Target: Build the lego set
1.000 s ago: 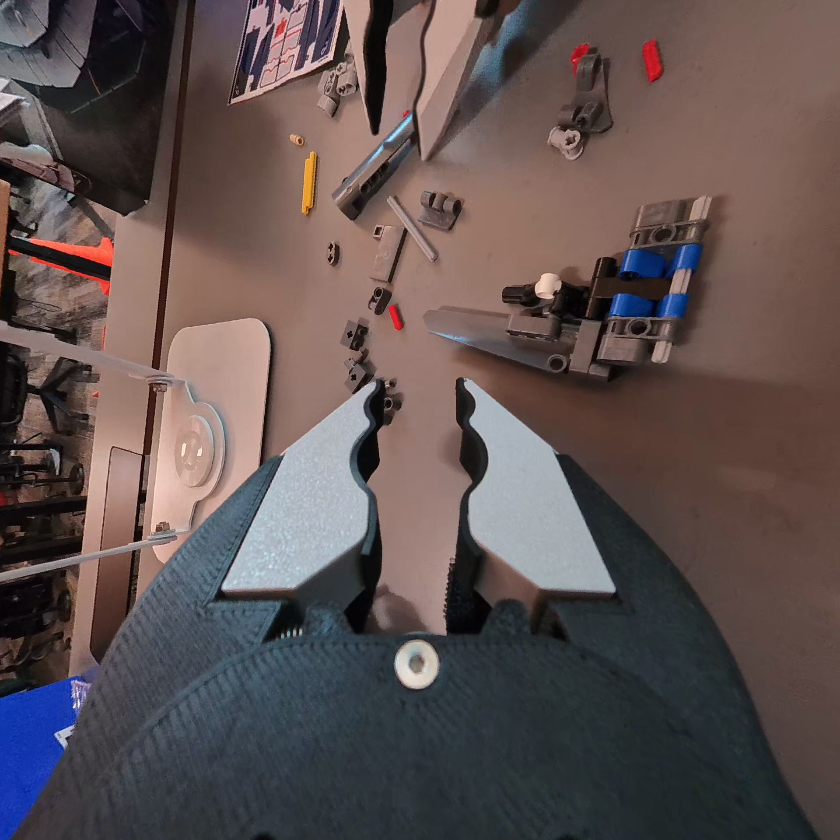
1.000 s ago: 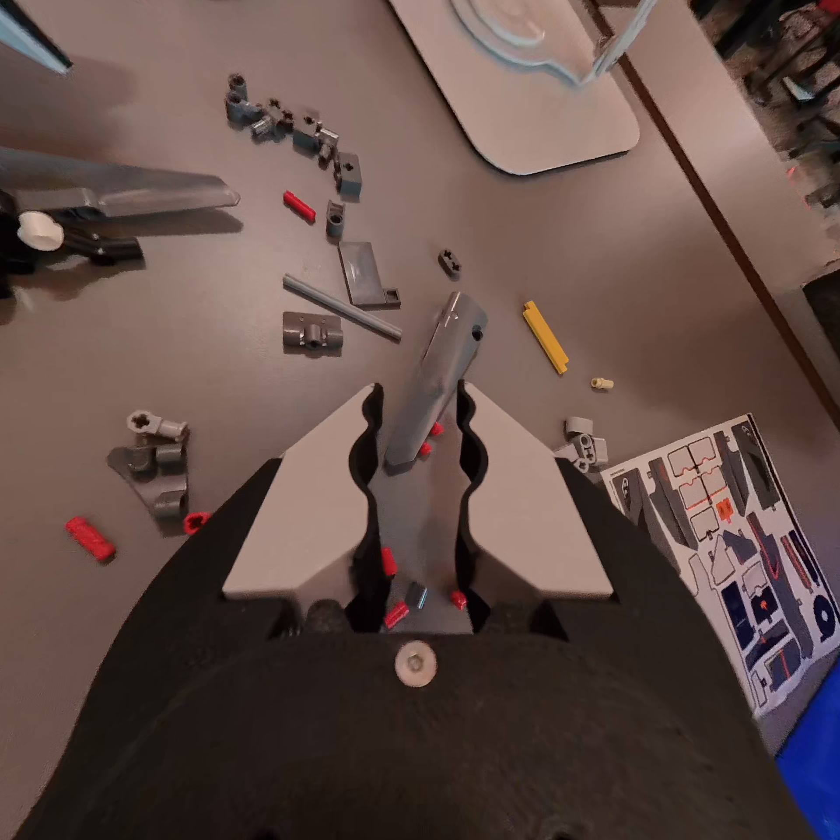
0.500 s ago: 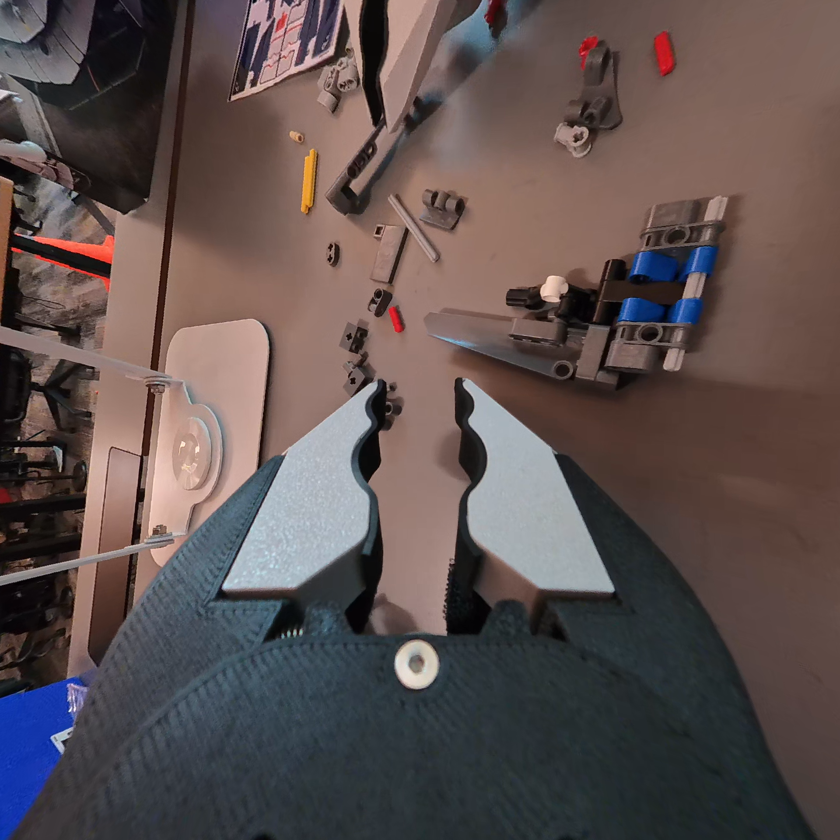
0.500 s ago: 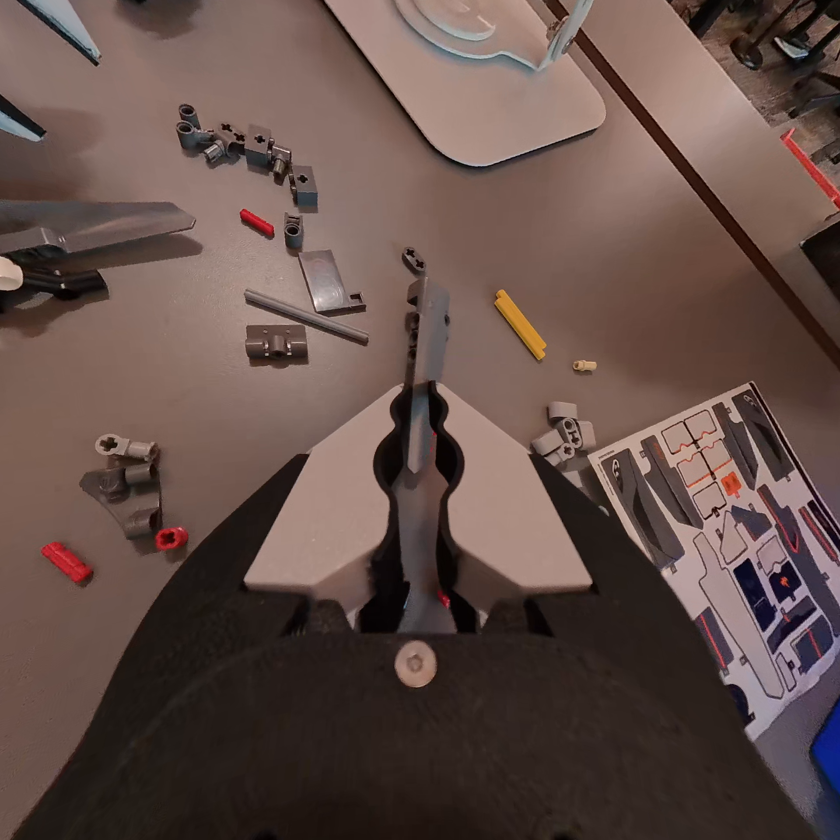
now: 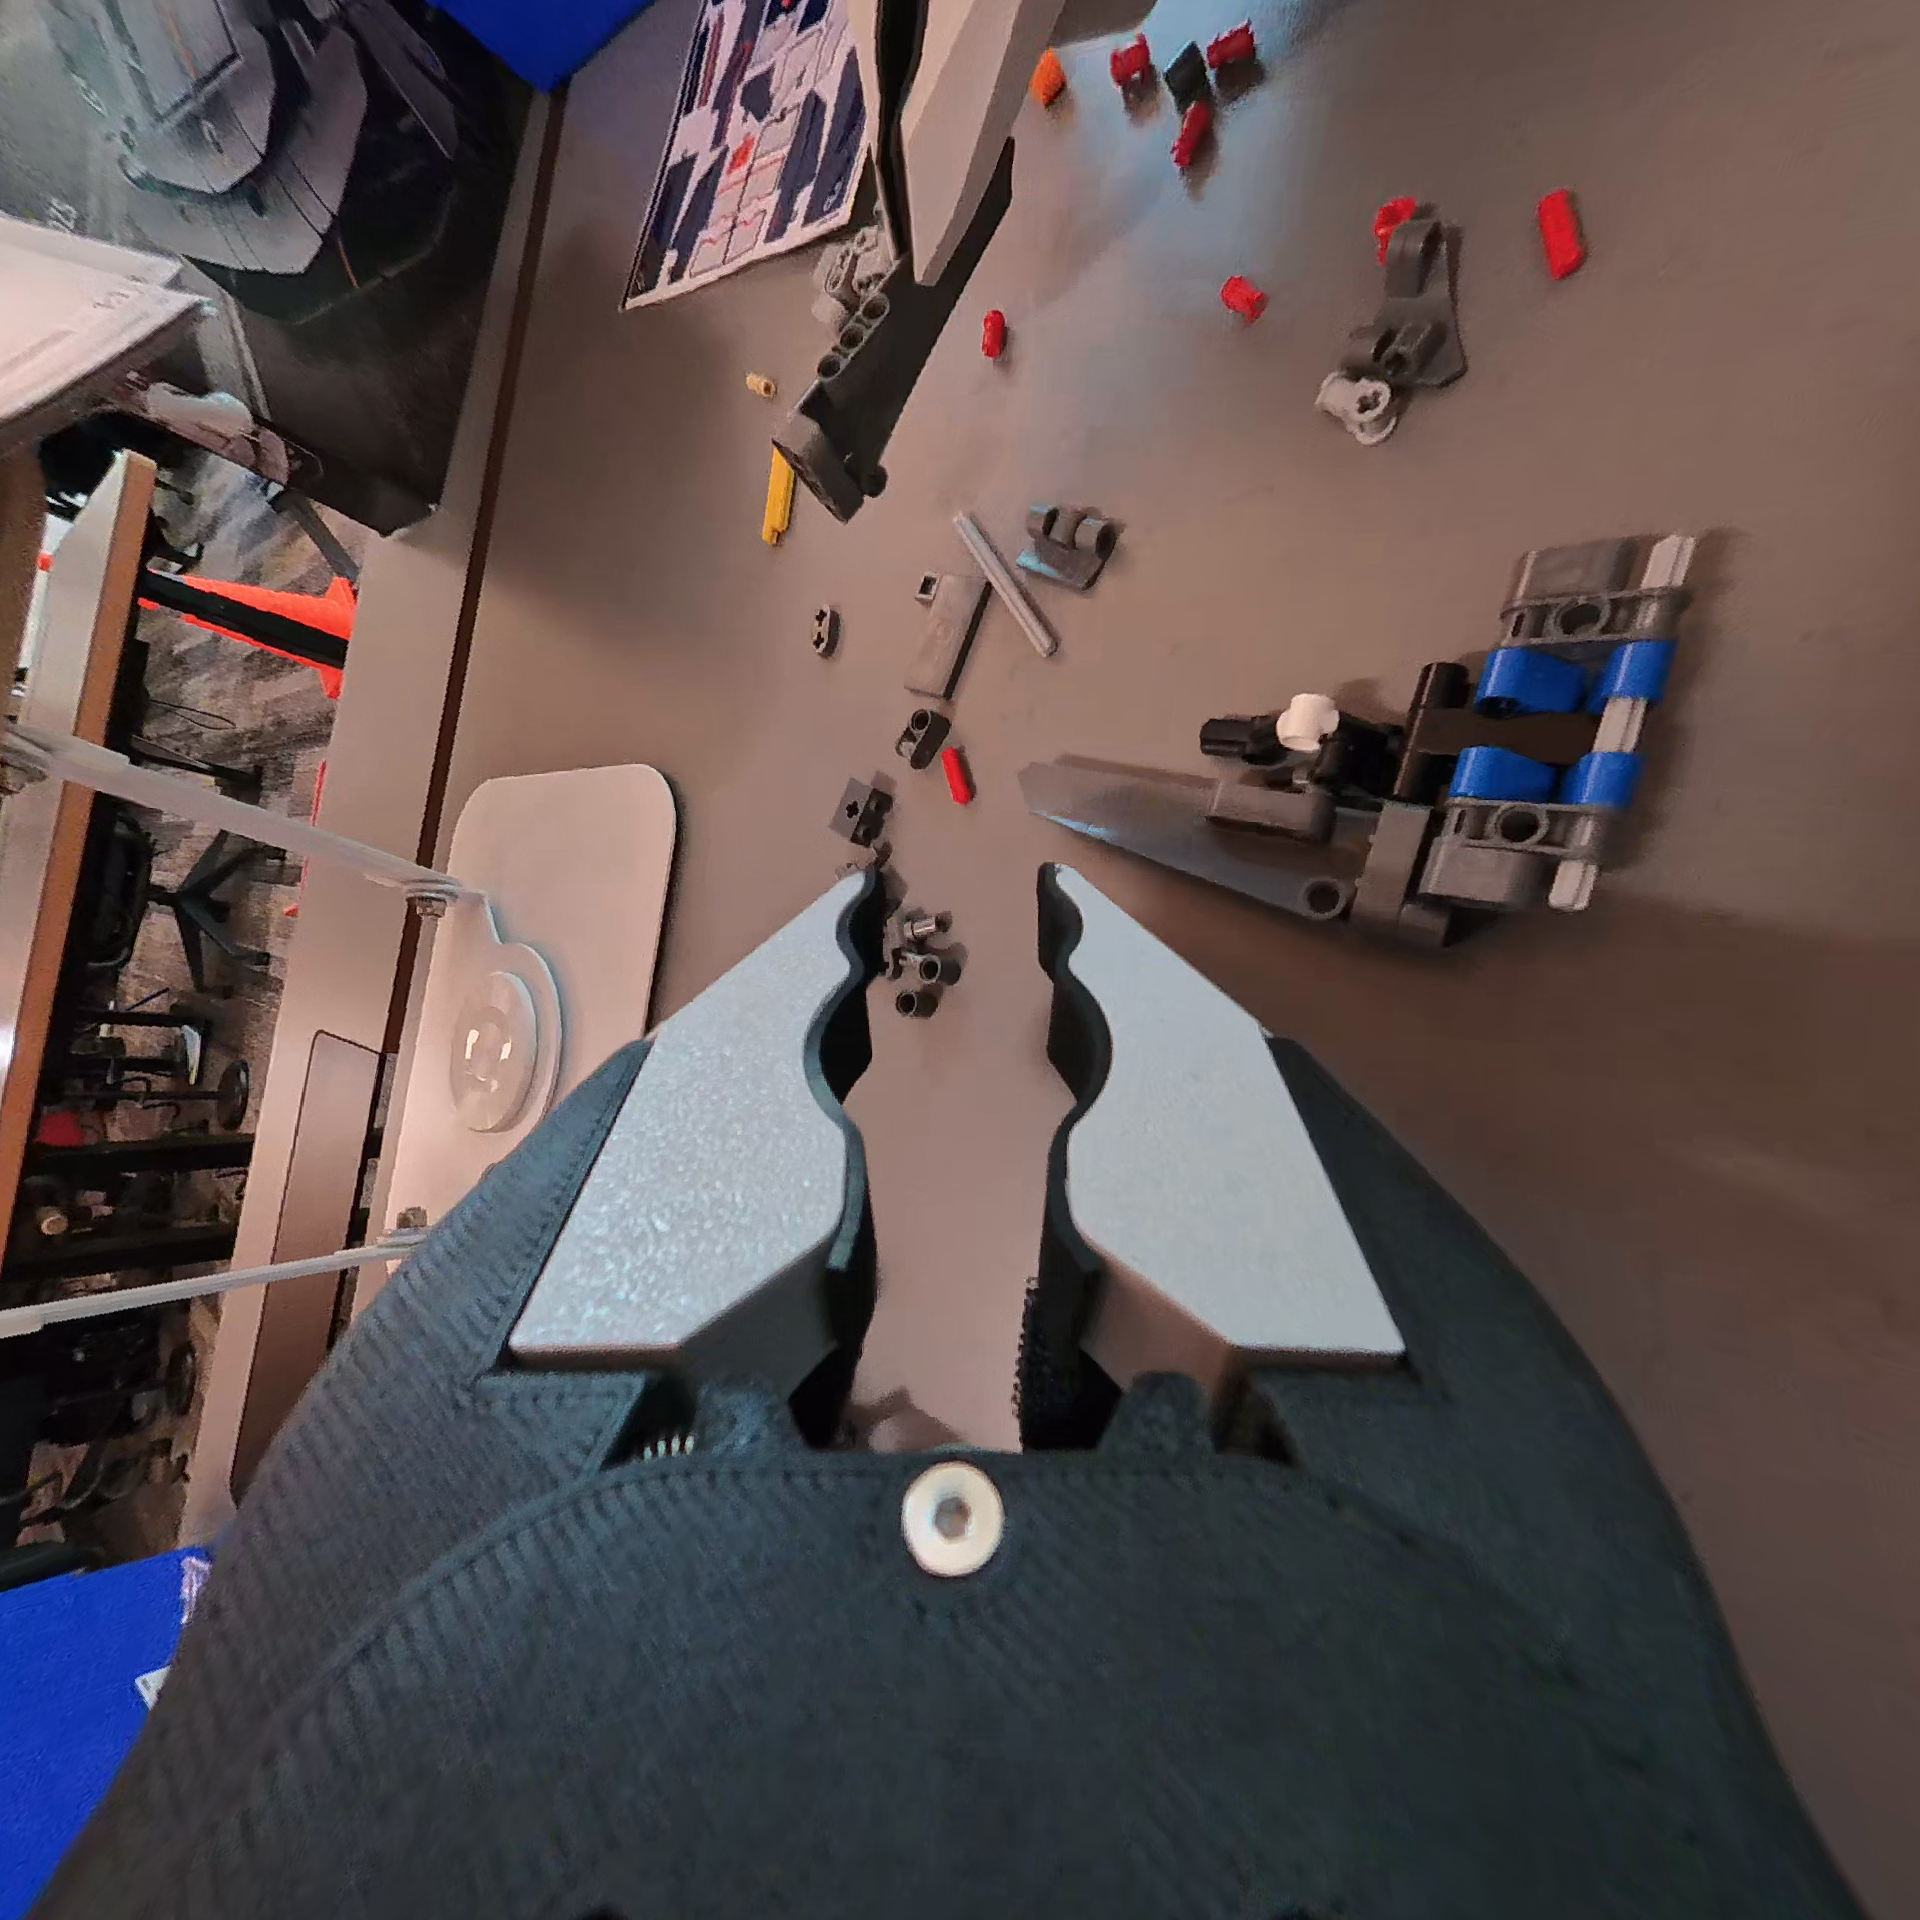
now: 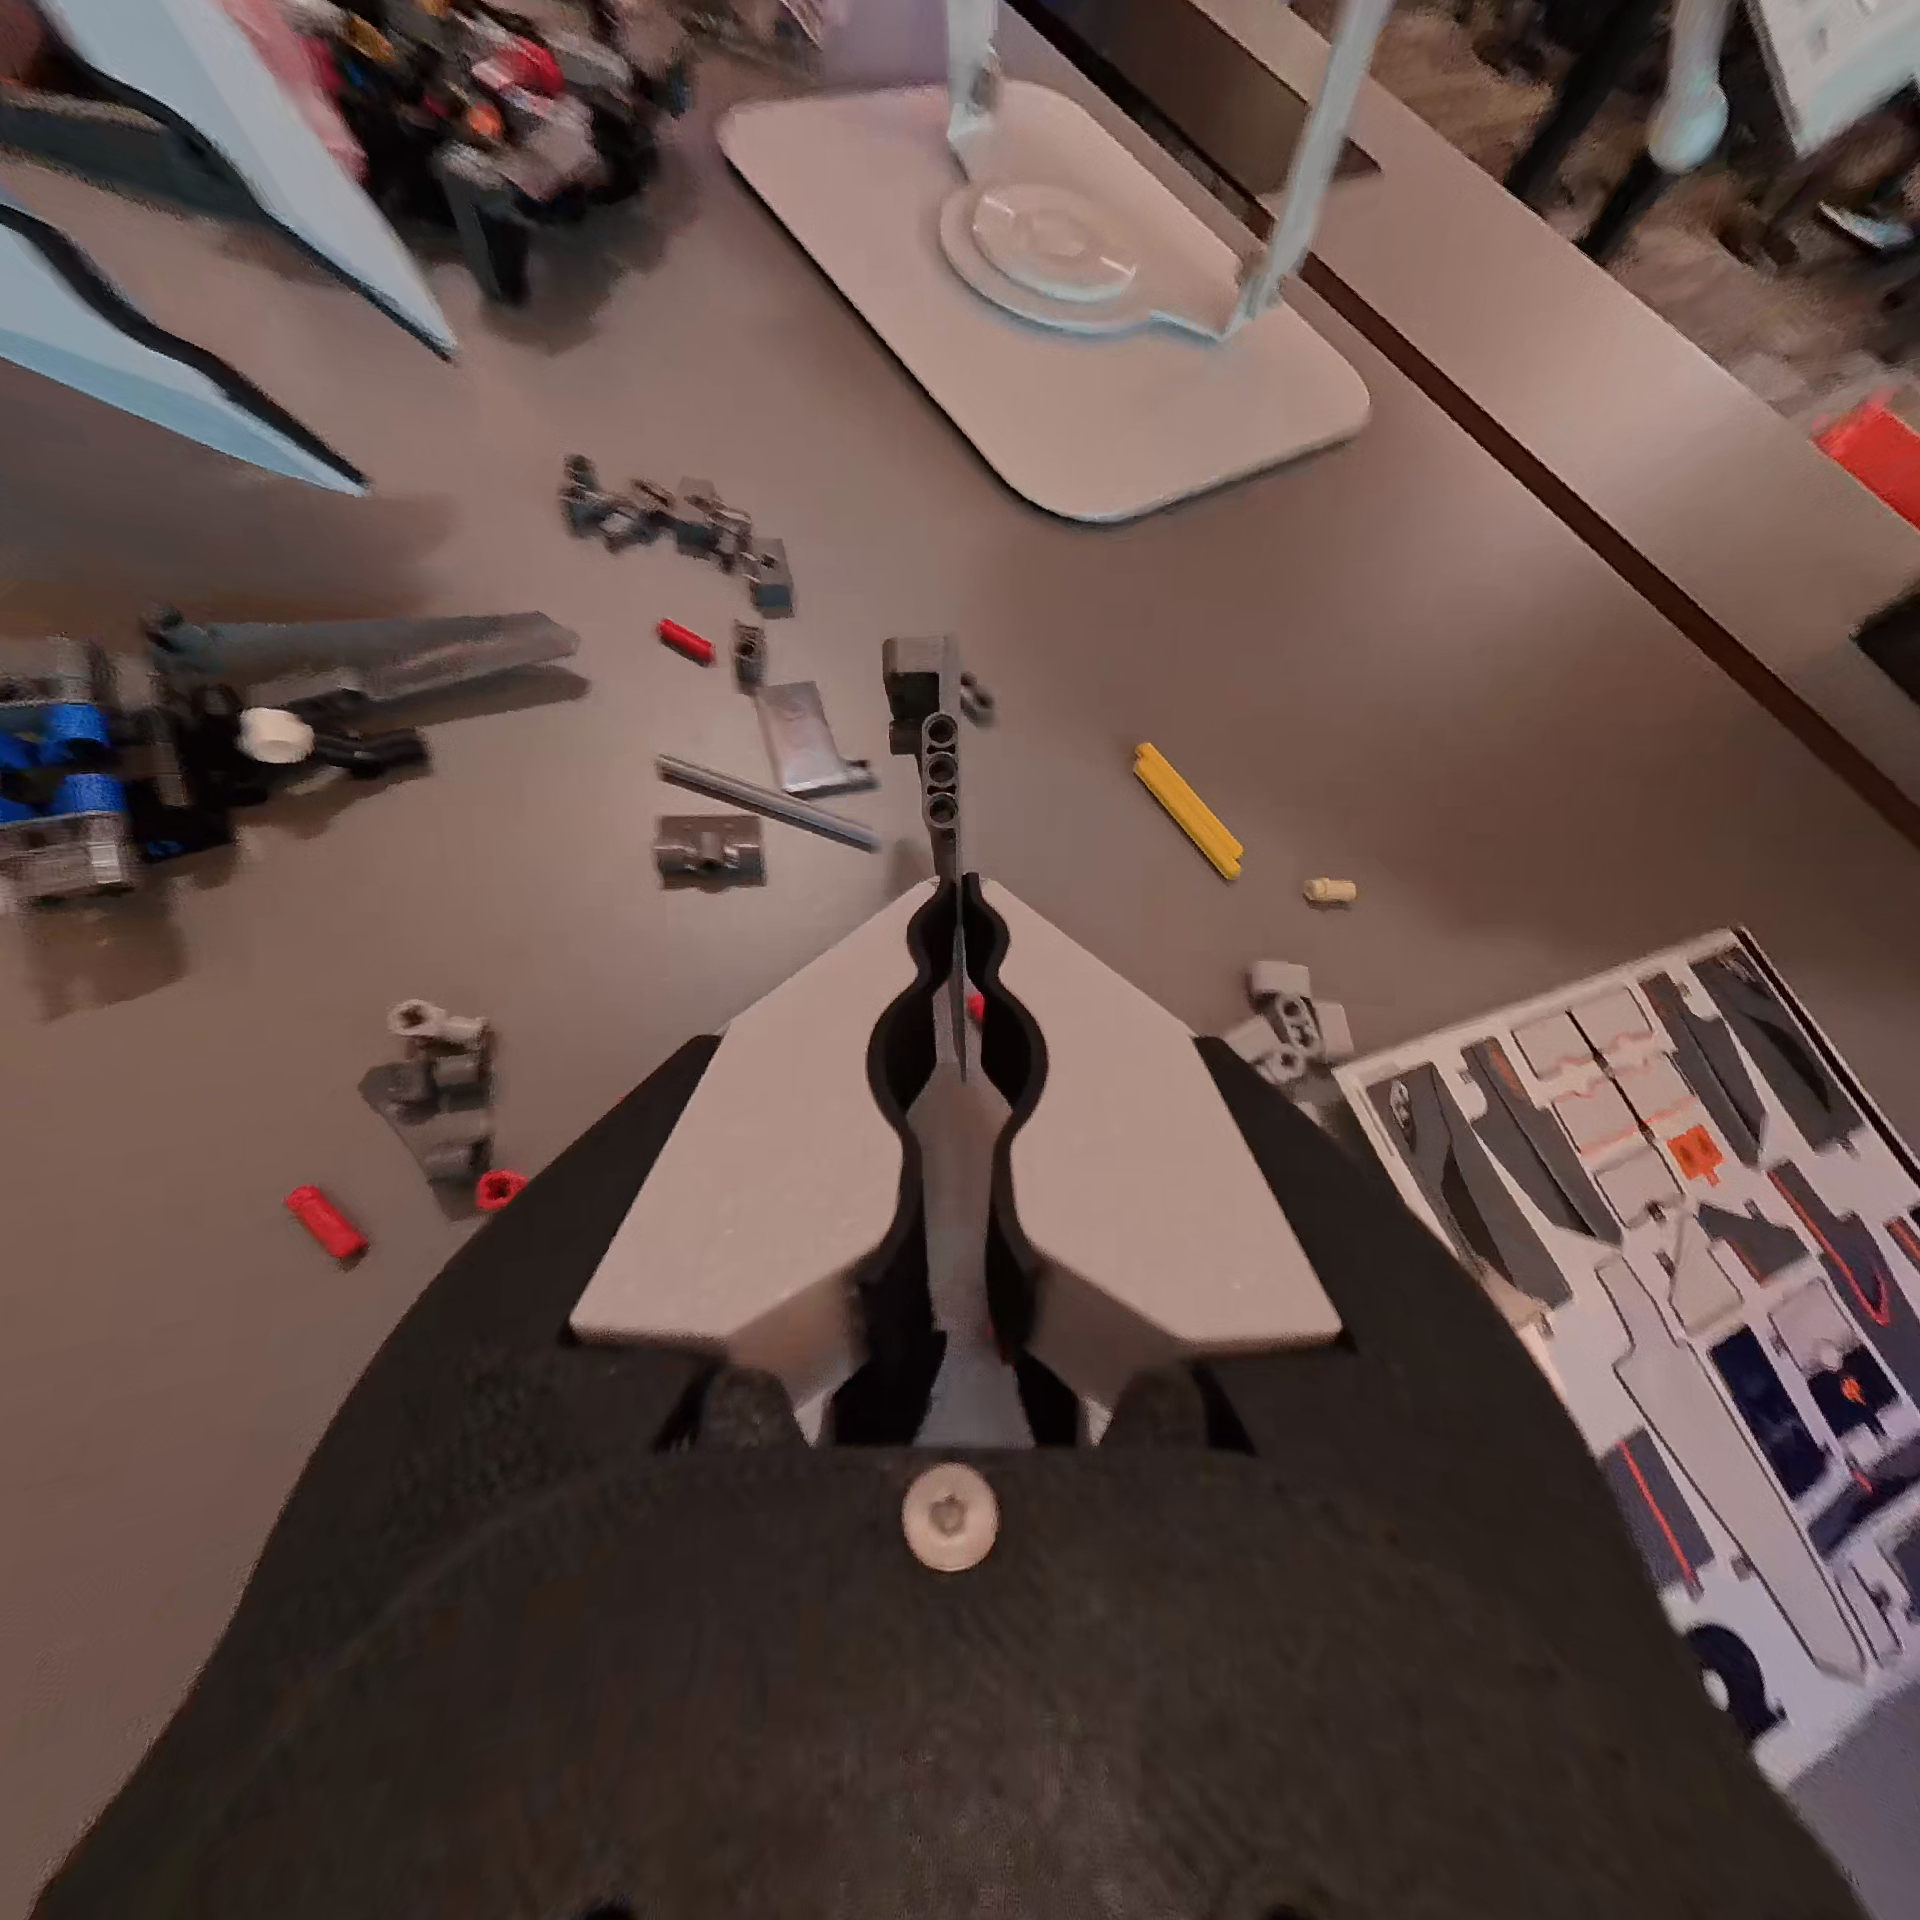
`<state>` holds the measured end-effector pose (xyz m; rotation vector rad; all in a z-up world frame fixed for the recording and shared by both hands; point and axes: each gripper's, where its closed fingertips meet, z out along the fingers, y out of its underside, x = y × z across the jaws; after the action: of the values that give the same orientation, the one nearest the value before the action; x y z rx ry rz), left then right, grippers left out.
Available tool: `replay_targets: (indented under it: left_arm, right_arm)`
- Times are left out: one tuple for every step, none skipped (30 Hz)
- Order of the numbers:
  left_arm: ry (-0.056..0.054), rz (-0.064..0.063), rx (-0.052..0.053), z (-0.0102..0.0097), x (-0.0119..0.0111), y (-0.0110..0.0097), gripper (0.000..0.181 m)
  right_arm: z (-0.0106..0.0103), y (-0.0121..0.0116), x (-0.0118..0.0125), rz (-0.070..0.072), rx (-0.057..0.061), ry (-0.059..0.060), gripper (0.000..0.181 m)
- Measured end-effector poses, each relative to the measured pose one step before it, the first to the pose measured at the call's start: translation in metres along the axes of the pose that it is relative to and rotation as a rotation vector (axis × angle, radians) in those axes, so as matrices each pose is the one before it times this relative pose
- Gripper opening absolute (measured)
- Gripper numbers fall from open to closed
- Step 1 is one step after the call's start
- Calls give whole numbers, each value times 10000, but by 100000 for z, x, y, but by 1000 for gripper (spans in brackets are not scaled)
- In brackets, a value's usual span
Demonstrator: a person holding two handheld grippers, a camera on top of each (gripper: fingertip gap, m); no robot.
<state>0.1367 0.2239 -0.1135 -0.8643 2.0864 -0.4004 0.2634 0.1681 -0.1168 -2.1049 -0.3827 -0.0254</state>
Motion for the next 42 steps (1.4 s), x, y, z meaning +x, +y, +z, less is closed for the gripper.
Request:
replay_targets:
  left_arm:
    - [38,32,87,-24,145,-203,27]
    - [148,42,64,-42,323,-184,27]
    - [222,57,132,-110,457,-298,28]
    - [300,35,240,-229,557,-479,28]
    - [487,48,418,-403,868,-781,29]
    - [671,98,706,-617,1222,-1265,28]
    - [609,51,783,-648,1156,-1495,28]
    - [618,8,662,-472,1204,-1456,28]
    - [520,116,474,-207,1171,-1199,28]
    - [152,244,171,150,675,-702,28]
    - [-62,334,-260,463,359,31,28]
    - [7,374,-499,648,472,549,27]
    - [107,317,-425,688,589,585,26]
    - [121,203,-419,680,516,687,26]
    - [82,143,-461,604,331,833,25]
    - [95,90,-419,434,223,842,20]
    - [-41,-5,-319,262,-91,702,15]
    - [-41,-62,-157,89,-145,452,12]
    - [98,-135,36,-150,4,125,10]
    - [193,-236,-15,-241,68,169,9]
    - [76,-175,-109,-216,-87,330,9]
    - [-71,-2,-136,-196,-215,437,9]
    - [3,6,-104,-180,-77,438,8]
    - [80,-109,-55,-234,-27,346,8]
    - [-20,-102,-143,-214,-200,464,8]
    - [-71,-4,-206,-235,-241,595,8]
    - [50,-66,-173,-255,-49,572,8]
    - [171,-204,-82,-308,62,440,9]
    - [74,-208,-137,-258,-92,523,9]
    - [-38,-92,-181,-218,-194,607,10]
    - [-13,-80,-115,-191,-146,477,11]
    - [-81,-110,-89,-155,-256,372,12]
    - [-112,-52,-67,-140,-257,275,15]
    - [-85,5,-62,-156,-154,191,17]
    - [-193,47,-11,-177,-297,26,18]
    - [-247,38,25,-207,-379,-102,19]
    - [-121,21,86,-193,-179,-264,19]
    - [-158,92,217,-153,-173,-518,20]
    - [-381,169,316,-115,-477,-749,20]
    - [-184,141,255,-17,-142,-722,19]
    - [79,109,98,68,301,-470,20]
    - [17,164,-13,118,267,-270,21]
  right_arm:
    - [-216,-270,-330,19,125,-231,0]
    - [-209,-239,-387,1,112,-289,0]
    - [-237,-347,-632,-72,197,-426,0]
    - [-236,-369,-612,-56,204,-407,0]
    - [-178,-187,-336,40,94,-243,0]
    - [-84,-64,-242,32,34,-191,0]
    - [-27,-5,-218,-20,20,-167,0]
    - [-1,25,-151,-24,8,-103,0]
    - [45,71,-100,7,-27,-71,0]
    - [115,118,-146,5,-47,-92,0]
    - [112,101,-157,-18,-44,-81,0]
    - [118,67,-145,-37,-27,-51,0]
    - [106,75,-107,-24,-39,-35,0]
    - [89,97,-45,-4,-48,-16,0]
    - [66,69,-13,-1,-28,-4,0]
    - [27,32,-19,2,-2,-14,0]
    - [17,24,-25,0,1,-17,0]
    - [13,50,-7,-5,-11,-6,0]
    - [16,35,-25,-7,-10,-23,0]
    - [18,25,-74,-3,-1,-47,0]
    - [19,34,-48,-5,-11,-33,0]
    - [18,60,-35,-14,-26,-22,0]
    - [8,46,-70,-14,-17,-49,0]
    - [-16,33,-106,-5,0,-74,0]
    - [-17,21,-93,4,1,-70,0]
    - [-32,17,-77,14,5,-72,0]
    - [-39,-10,-94,31,25,-85,0]
    - [-51,-62,-99,49,50,-98,0]
    - [-61,-81,-150,56,62,-133,0]
    - [-51,-88,-187,58,61,-155,0]
    - [-25,-53,-170,56,43,-139,0]
    - [-16,-30,-173,48,26,-136,0]
    - [2,-29,-210,37,26,-149,0]
    - [26,-40,-223,16,25,-140,0]
    - [42,-35,-247,-15,14,-133,0]
    - [48,-26,-324,-44,5,-165,0]
    - [60,-47,-412,-75,2,-195,0]
    - [61,-46,-423,-86,-9,-188,0]
    - [94,-56,-458,-93,-16,-194,0]
    - [105,-73,-543,-122,-12,-229,0]
    - [148,-49,-540,-114,-26,-220,0]
    - [184,15,-489,-83,-55,-203,0]
